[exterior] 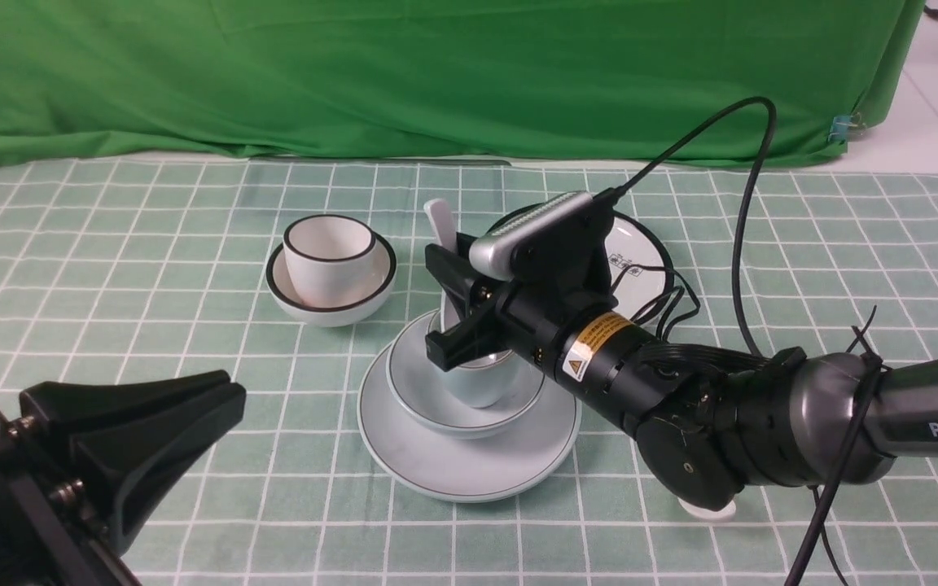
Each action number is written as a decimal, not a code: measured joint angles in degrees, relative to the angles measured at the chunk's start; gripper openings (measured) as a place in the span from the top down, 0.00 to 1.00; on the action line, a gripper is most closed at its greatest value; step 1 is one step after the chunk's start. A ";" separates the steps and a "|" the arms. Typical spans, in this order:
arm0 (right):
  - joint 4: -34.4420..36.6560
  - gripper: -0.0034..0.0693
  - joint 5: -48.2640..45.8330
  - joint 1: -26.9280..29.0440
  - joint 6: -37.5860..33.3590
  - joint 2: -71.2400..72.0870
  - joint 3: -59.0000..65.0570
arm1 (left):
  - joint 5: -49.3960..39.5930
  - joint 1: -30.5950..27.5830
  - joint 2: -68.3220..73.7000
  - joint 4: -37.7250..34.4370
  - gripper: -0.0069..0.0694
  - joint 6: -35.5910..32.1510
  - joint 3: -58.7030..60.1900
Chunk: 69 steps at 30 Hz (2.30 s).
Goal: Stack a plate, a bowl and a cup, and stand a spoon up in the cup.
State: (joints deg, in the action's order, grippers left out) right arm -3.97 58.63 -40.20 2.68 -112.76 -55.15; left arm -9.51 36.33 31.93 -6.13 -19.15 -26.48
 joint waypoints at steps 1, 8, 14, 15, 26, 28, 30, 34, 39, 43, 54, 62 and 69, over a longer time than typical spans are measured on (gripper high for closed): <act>0.00 0.72 0.00 0.00 -0.17 0.00 0.00 | 0.00 0.00 0.00 0.00 0.89 0.00 0.00; 0.00 0.61 0.11 0.00 -0.41 0.00 0.13 | -0.32 0.00 0.00 0.00 0.89 0.00 0.00; 0.00 0.59 0.51 0.00 0.22 0.36 1.87 | -0.83 0.00 0.00 0.00 0.89 -0.02 0.00; 0.00 0.59 0.51 0.00 0.51 0.79 2.33 | -0.96 0.00 0.00 0.00 0.89 -0.08 0.00; -2.87 0.60 -24.05 0.00 2.45 22.26 3.51 | -3.20 0.00 -0.07 -1.61 0.89 0.22 -0.51; -2.86 0.63 -31.77 0.00 2.45 26.73 3.51 | -4.63 0.00 -0.07 -3.16 0.89 0.36 -0.80; -2.97 0.70 -42.77 0.00 2.45 33.15 3.51 | -6.51 0.00 -0.41 -4.77 0.89 0.49 -0.92; -3.04 0.86 -62.25 0.00 2.37 44.62 4.00 | -7.37 0.00 -3.99 -5.58 0.89 0.53 1.06; -3.04 0.92 -76.16 0.00 2.71 54.06 7.53 | -4.54 0.00 -10.69 -5.73 0.89 0.53 3.90; -3.04 0.91 -84.32 0.00 5.26 61.32 11.19 | -3.10 0.00 -15.08 -5.81 0.89 0.48 6.66; -3.04 0.81 -85.42 0.00 6.43 65.76 12.72 | -3.64 0.00 -15.44 -5.81 0.89 0.48 7.65; -3.04 0.78 -85.17 0.00 6.76 65.80 12.76 | -3.64 0.00 -15.46 -5.81 0.89 0.48 7.76; -3.04 0.75 -85.17 0.94 6.33 68.65 12.78 | -3.64 0.00 -15.46 -5.81 0.89 0.36 7.76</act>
State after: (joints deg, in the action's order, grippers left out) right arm -7.01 -26.54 -39.26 9.00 -44.11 -42.36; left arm -13.15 36.33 16.47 -11.95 -18.80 -18.72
